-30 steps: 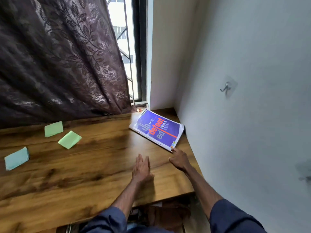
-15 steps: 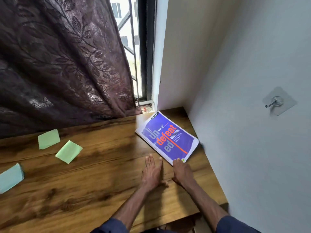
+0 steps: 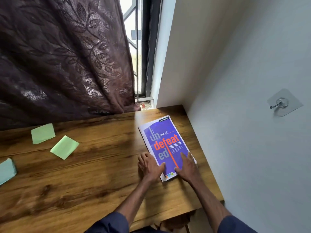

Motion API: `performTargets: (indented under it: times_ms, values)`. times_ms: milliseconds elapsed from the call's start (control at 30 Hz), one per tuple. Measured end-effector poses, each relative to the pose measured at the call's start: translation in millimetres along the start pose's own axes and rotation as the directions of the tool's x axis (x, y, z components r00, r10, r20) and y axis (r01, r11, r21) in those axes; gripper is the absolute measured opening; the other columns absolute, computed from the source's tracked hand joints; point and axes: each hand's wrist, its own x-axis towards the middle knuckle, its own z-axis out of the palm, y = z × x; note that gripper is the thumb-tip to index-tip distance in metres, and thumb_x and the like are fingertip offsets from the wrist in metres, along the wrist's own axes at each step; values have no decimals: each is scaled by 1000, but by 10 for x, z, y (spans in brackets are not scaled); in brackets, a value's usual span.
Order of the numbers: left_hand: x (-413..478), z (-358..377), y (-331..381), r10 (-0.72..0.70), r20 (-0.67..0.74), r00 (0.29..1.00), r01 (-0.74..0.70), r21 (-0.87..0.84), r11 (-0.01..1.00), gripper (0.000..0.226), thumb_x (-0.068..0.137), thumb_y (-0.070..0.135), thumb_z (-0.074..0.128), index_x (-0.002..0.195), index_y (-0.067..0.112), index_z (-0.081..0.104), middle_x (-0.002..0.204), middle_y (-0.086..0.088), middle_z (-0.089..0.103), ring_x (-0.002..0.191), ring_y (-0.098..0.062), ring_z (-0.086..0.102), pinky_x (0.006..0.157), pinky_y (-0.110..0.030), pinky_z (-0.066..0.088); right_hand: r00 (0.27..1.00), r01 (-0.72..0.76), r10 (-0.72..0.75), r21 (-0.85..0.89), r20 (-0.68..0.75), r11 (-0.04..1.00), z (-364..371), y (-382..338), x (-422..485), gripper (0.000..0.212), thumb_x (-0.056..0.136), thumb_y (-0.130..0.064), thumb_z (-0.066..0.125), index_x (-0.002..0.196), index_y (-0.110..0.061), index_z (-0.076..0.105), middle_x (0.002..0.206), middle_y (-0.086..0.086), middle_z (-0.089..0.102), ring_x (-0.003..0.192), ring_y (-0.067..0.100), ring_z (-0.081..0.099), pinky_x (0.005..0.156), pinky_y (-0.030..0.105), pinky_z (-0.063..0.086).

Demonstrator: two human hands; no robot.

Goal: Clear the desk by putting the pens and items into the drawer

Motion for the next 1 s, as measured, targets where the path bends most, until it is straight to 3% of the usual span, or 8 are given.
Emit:
performTargets:
  times_ms: [100, 200, 433, 567, 633, 733, 833, 1000]
  values:
    - [66, 34, 66, -164, 106, 981, 187, -267, 945, 76, 56, 65, 78, 109, 13, 63, 119, -4, 54, 120, -27, 48, 90, -33, 42, 997, 31, -28, -35, 68, 999, 87, 23, -114, 92, 87, -53, 63, 159, -21, 16, 165, 21, 5, 153, 34, 12, 121, 44, 22]
    - [240, 155, -55, -143, 241, 960, 265, -617, 741, 68, 52, 60, 78, 104, 18, 67, 104, 0, 75, 93, -16, 72, 84, -37, 60, 993, 35, -32, -26, 117, 999, 114, -42, -281, 91, 88, -57, 61, 159, -25, 15, 165, 20, 3, 153, 36, 11, 121, 43, 20]
    - [16, 34, -377, 58, 264, 963, 133, -649, 749, 28, 84, 31, 70, 111, 23, 70, 100, 9, 77, 88, -16, 75, 84, -42, 61, 992, 24, -53, 239, 112, 971, 204, 62, -740, 79, 80, -57, 72, 146, -24, 47, 153, 11, 43, 143, 21, 39, 111, 31, 40]
    - [-174, -218, -642, 131, 357, 925, 202, -753, 627, 26, 94, 8, 68, 119, 9, 64, 111, -9, 76, 90, -23, 76, 75, -39, 63, 995, -70, 97, 595, -15, 801, 228, 151, -1032, 76, 73, -55, 82, 132, -18, 52, 126, 0, 64, 106, 14, 64, 86, 27, 55]
    - [-334, -400, -780, 165, 379, 911, 212, -772, 599, 26, 95, 8, 67, 120, 6, 63, 108, -11, 76, 84, -21, 77, 65, -31, 61, 986, -150, 156, 676, 52, 721, 207, 175, -1182, 77, 70, -59, 82, 128, -19, 50, 118, -3, 64, 98, 11, 66, 81, 26, 56]
    - [-582, -601, -1022, 234, 408, 883, 221, -799, 560, 24, 95, 8, 67, 118, 4, 64, 100, -11, 76, 74, -16, 76, 58, -24, 58, 957, -259, 1, 850, 291, 459, 85, 190, -1396, 66, 75, -45, 84, 122, -5, 61, 110, 5, 75, 92, 20, 74, 74, 27, 60]
    - [-822, -662, -1329, 305, 462, 833, 246, -803, 544, 48, 83, 29, 77, 124, 9, 63, 116, -15, 74, 94, -29, 75, 77, -38, 62, 915, -326, -159, 911, 371, 252, 55, 121, -1648, 37, 89, -12, 72, 122, 2, 61, 114, 19, 73, 99, 34, 72, 74, 34, 62]
    - [-1316, -540, -1596, 307, 410, 859, 225, -841, 492, 48, 86, 20, 74, 129, 3, 58, 121, -19, 71, 101, -34, 72, 79, -42, 62, 936, -236, -193, 933, 293, 272, 252, 164, -1980, 39, 87, 0, 72, 123, 0, 59, 116, 22, 71, 104, 39, 70, 91, 51, 57]
